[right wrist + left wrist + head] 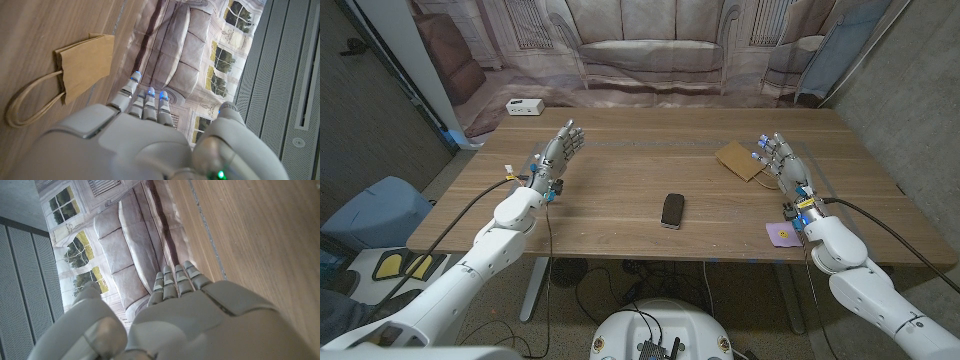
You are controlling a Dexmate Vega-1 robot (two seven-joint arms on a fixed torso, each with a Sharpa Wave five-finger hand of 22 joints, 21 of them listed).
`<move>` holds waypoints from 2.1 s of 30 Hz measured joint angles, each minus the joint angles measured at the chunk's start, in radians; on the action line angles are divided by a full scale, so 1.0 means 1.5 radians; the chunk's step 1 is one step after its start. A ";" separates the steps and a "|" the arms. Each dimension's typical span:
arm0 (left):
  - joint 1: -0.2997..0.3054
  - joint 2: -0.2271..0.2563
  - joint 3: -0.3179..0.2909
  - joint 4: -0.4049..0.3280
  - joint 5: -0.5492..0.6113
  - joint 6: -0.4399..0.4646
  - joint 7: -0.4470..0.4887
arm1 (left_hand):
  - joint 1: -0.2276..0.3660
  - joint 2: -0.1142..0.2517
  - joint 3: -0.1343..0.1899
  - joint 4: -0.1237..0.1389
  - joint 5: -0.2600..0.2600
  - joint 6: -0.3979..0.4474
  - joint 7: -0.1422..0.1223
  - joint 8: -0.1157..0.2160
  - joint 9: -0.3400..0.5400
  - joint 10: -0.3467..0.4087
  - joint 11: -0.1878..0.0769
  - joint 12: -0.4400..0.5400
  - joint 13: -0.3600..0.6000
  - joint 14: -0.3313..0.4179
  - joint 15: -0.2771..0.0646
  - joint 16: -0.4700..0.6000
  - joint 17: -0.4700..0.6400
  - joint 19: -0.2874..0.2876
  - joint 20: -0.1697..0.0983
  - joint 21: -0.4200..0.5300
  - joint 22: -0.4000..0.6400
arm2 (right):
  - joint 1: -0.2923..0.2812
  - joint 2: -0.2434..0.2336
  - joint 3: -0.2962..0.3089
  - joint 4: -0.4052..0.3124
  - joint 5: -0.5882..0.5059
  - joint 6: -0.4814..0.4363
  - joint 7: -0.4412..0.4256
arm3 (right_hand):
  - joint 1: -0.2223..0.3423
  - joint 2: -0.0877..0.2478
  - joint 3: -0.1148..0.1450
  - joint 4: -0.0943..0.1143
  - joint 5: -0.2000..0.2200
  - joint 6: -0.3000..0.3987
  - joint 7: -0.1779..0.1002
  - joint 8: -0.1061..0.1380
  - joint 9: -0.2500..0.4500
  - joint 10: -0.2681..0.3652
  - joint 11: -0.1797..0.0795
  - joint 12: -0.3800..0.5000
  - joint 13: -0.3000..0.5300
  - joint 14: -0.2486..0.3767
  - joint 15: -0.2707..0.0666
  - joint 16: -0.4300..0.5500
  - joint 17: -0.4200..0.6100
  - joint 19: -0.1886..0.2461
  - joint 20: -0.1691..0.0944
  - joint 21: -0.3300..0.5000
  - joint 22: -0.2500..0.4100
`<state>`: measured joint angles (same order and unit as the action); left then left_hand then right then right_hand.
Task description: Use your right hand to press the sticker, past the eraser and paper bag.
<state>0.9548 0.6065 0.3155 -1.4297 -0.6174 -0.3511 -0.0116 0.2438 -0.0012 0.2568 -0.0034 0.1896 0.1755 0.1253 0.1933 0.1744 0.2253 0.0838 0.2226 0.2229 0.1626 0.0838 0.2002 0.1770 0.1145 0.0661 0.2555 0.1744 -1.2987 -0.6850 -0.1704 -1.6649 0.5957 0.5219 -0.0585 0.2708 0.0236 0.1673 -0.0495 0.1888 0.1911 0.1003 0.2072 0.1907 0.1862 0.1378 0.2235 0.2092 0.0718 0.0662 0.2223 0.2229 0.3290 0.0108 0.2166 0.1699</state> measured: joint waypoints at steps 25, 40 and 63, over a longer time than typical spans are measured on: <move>-0.004 0.006 0.012 -0.028 0.012 0.029 0.015 | 0.000 0.000 -0.002 -0.002 0.000 0.003 -0.001 0.000 0.000 0.002 -0.002 0.000 -0.006 0.006 0.001 0.000 0.000 0.001 -0.001 -0.005 0.000 | -0.102 -0.001 0.073 -0.043 0.004 0.027 -0.008 | -0.006 0.003 0.000 -0.006 0.000 0.020 -0.001 0.003 0.000 0.015 -0.001 0.000 -0.003 0.013 -0.001 0.000 -0.003 0.004 0.004 -0.005 0.000; -0.033 -0.011 0.028 -0.004 0.016 0.035 0.002 | 0.000 0.000 -0.002 -0.002 0.000 0.007 0.002 0.000 0.000 0.010 0.000 0.000 -0.006 0.008 -0.001 0.000 0.000 0.001 -0.001 -0.008 0.000 | -0.153 0.013 0.110 -0.063 -0.009 0.035 -0.019 | -0.006 0.003 0.001 -0.006 0.000 0.025 -0.002 0.003 0.000 0.021 -0.003 0.000 -0.003 0.017 -0.005 0.002 -0.003 0.012 0.004 -0.005 0.000; -0.072 -0.038 0.056 0.028 0.028 0.046 -0.011 | 0.000 0.000 -0.002 -0.007 0.000 0.016 -0.003 0.000 0.000 0.014 -0.005 0.000 -0.009 0.016 -0.001 0.000 0.000 0.004 0.002 -0.013 0.000 | -0.236 0.040 0.159 -0.089 -0.026 0.056 -0.018 | -0.001 0.007 0.003 -0.013 0.000 0.036 -0.007 0.003 0.000 0.032 -0.009 0.000 -0.003 0.028 -0.010 0.003 -0.006 0.024 0.000 -0.005 0.000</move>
<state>0.8464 0.5501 0.3995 -1.3873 -0.5760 -0.2819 -0.0280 0.2438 -0.0012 0.2540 -0.0138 0.1896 0.2003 0.1212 0.1933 0.1743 0.2468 0.0767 0.2226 0.2091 0.1860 0.0821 0.2002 0.1771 0.1205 0.0689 0.2362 0.1743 -1.6519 -0.6253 0.0688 -1.7988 0.5571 0.6065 -0.0849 0.2689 0.0346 0.1724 -0.0695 0.1888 0.2449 0.0892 0.2114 0.1908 0.2341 0.1249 0.2235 0.2048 0.1144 0.0517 0.2262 0.2135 0.3648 0.0107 0.2090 0.1697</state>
